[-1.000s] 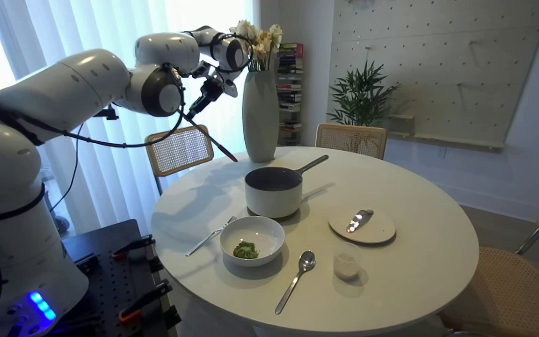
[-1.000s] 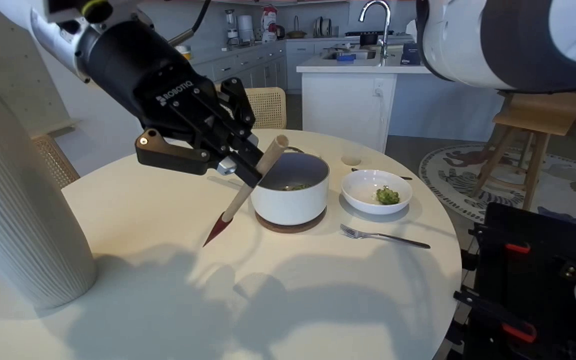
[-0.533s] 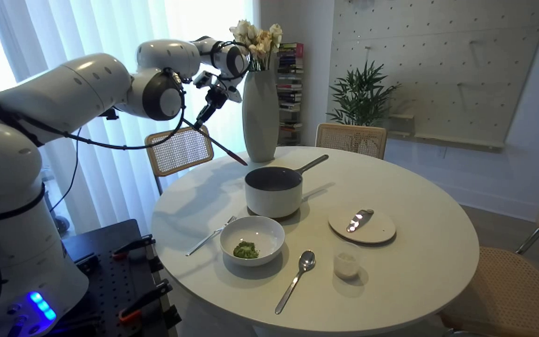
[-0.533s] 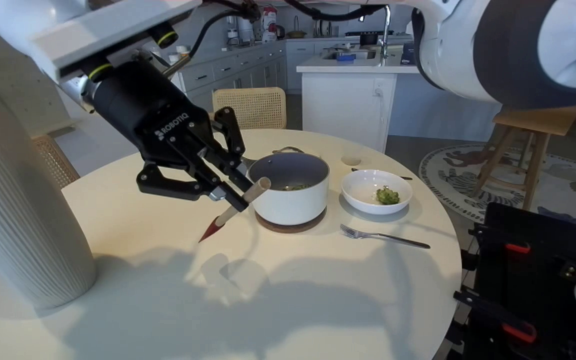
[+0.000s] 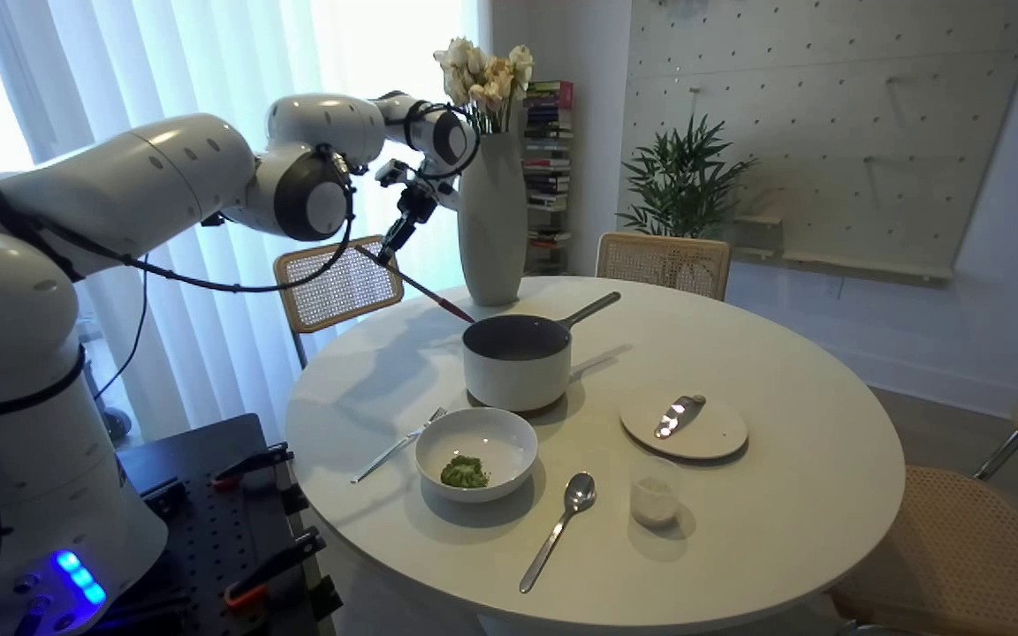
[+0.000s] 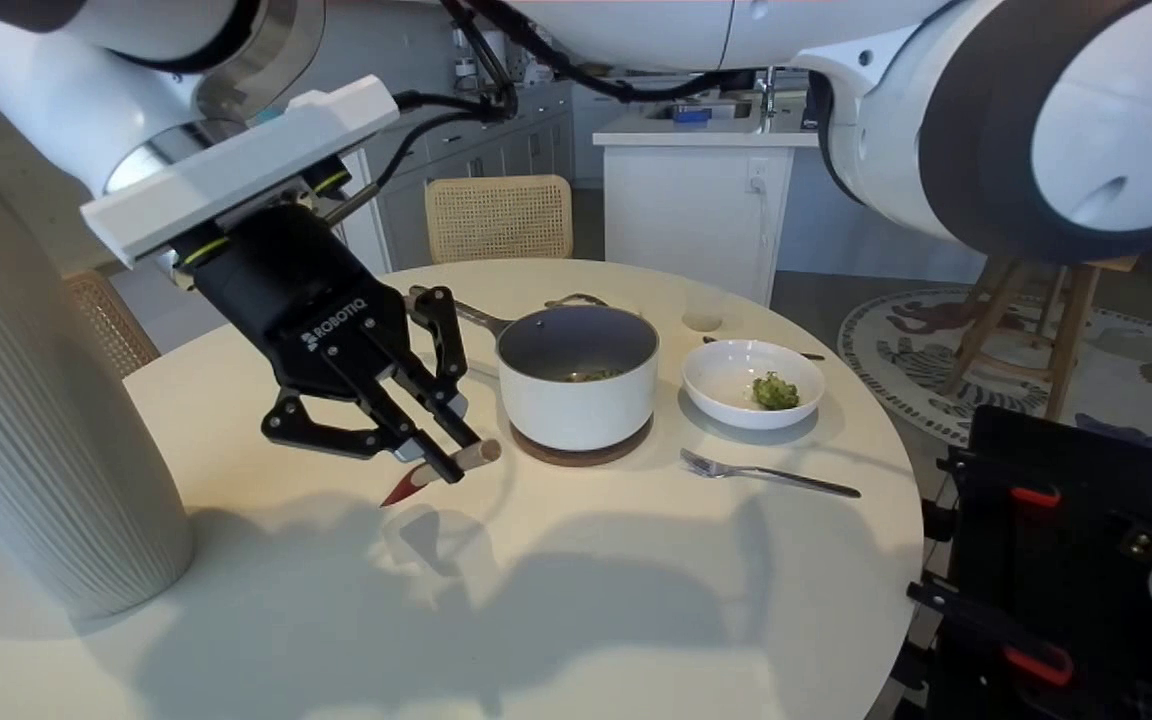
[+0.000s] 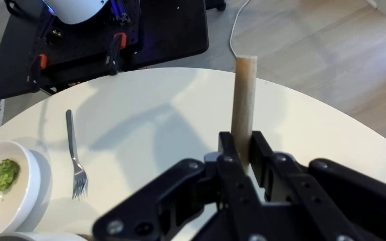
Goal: Use the spatula to mix the contents of the pot then put it back on the table
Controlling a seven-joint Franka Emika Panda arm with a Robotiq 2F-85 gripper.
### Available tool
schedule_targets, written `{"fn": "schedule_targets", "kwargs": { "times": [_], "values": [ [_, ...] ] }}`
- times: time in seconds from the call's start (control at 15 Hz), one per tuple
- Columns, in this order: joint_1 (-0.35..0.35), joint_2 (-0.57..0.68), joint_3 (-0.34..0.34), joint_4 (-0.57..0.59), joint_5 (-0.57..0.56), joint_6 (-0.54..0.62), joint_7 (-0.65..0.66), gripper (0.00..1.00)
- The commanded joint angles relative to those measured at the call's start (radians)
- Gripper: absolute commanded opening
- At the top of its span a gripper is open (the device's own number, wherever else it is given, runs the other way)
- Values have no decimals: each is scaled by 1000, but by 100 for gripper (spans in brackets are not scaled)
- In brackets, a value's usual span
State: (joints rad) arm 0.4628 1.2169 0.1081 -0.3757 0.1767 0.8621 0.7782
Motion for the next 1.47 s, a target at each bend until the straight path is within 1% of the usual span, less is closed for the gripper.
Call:
{"fn": "schedule_targets", "kwargs": {
  "times": [0.0, 0.13, 0.47, 1.4],
  "values": [
    [6, 29, -16, 36, -20, 46, 39, 4],
    [9, 41, -25, 36, -38, 70, 46, 4],
    [-1, 70, -29, 34, -42, 109, 73, 4],
    [12, 139, -22, 24, -46, 93, 59, 4]
  ]
}}
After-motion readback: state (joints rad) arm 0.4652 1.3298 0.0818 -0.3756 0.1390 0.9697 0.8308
